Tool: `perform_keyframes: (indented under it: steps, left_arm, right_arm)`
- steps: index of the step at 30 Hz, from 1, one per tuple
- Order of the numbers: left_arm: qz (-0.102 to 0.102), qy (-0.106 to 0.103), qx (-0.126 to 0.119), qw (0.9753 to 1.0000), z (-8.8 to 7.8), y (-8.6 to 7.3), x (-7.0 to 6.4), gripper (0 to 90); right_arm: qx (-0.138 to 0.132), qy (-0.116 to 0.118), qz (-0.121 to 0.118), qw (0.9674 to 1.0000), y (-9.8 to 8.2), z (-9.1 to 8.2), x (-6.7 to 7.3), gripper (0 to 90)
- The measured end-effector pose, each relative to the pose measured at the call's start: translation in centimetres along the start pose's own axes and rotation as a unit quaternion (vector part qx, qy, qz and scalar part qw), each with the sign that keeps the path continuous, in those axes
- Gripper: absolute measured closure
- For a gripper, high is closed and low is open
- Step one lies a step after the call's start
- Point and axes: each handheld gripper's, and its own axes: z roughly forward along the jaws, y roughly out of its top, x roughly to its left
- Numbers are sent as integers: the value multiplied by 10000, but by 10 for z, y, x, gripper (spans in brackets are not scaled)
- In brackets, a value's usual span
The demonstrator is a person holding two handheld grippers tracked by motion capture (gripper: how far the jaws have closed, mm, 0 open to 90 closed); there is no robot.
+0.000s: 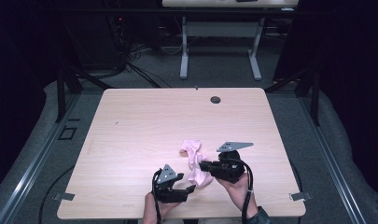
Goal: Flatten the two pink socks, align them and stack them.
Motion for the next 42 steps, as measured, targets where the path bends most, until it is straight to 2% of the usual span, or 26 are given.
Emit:
perform_keyframes:
  steps: [1,2,3,4,6,8,9,13,15,16,18,19,21,22,23,24,25,26,29,31,33,35,37,39,40,42]
  left_arm:
    - [37,145,-27,9999,1,1,-1,417]
    - [95,150,-50,9998,2,2,-1,505]
    - [76,127,-120,9998,2,3,-1,541]
    - [119,147,-137,9997,3,3,-1,654]
    - [187,145,-196,9995,4,4,-1,753]
    - [229,234,-286,9991,0,5,-1,867]
    - [213,265,-315,9989,-3,5,0,879]
    - [405,703,-341,9961,-27,10,-2,885]
    - [642,1063,-257,9919,-43,14,-5,886]
    - [822,1293,-213,9880,-51,17,-9,887]
    - [1058,1480,-25,9833,-62,20,-16,886]
    - [1148,1531,52,9815,-64,20,-19,886]
    - [1276,1428,394,9807,-58,16,-26,879]
    - [1352,1370,566,9797,-53,13,-29,844]
    - [1352,1370,566,9797,-53,13,-29,771]
    - [1363,1210,824,9798,-44,8,-32,653]
    - [1269,1155,849,9815,-41,5,-32,573]
    - [1038,938,769,9872,-42,2,-28,497]
    - [622,844,524,9931,-52,2,-15,412]
    - [453,945,464,9934,-59,5,-4,396]
    - [137,954,447,9943,-59,8,10,385]
    - [-68,966,645,9932,-52,14,19,386]
    - [-103,894,809,9926,-43,15,21,413]
    - [-121,918,1046,9902,-32,15,20,460]
    - [-116,866,1137,9897,-29,14,19,501]
    - [-122,892,1235,9882,-24,12,17,582]
  right_arm:
    - [-2,37,2,10000,0,0,0,852]
    - [4,49,-10,10000,1,-1,1,852]
    - [-13,71,-13,10000,1,-1,1,851]
    - [-12,112,-2,9999,1,-1,1,852]
    - [-27,130,-3,9999,1,-1,1,852]
    - [-53,148,-16,9999,1,-3,1,852]
    - [-87,150,0,9999,1,-4,2,852]
    - [-112,169,-56,9998,4,-4,4,852]
    - [-127,216,-72,9997,5,-2,6,852]
    - [-104,220,-84,9997,5,-1,7,851]
    - [-13,240,-133,9996,4,2,8,851]
    - [53,220,-130,9997,3,5,8,851]
    - [190,137,-132,9996,-3,10,6,851]
    - [346,30,-155,9993,-7,13,3,850]
    - [462,-31,-138,9988,-12,16,0,850]
    - [658,-94,-109,9977,-19,20,-6,850]
    - [733,-142,-98,9972,-22,22,-9,851]
    - [829,-159,-102,9964,-26,23,-12,851]
    - [992,-245,-71,9947,-35,27,-20,851]
    - [1040,-239,-87,9943,-38,27,-24,851]
    - [1060,-238,-74,9940,-40,26,-26,850]
    - [1045,-272,-73,9941,-40,26,-26,850]
    - [1051,-287,-97,9940,-41,26,-25,850]
    - [1084,-312,-169,9935,-42,27,-24,849]
    - [1106,-314,-164,9932,-44,27,-23,849]
    - [1136,-346,-184,9928,-47,26,-22,849]
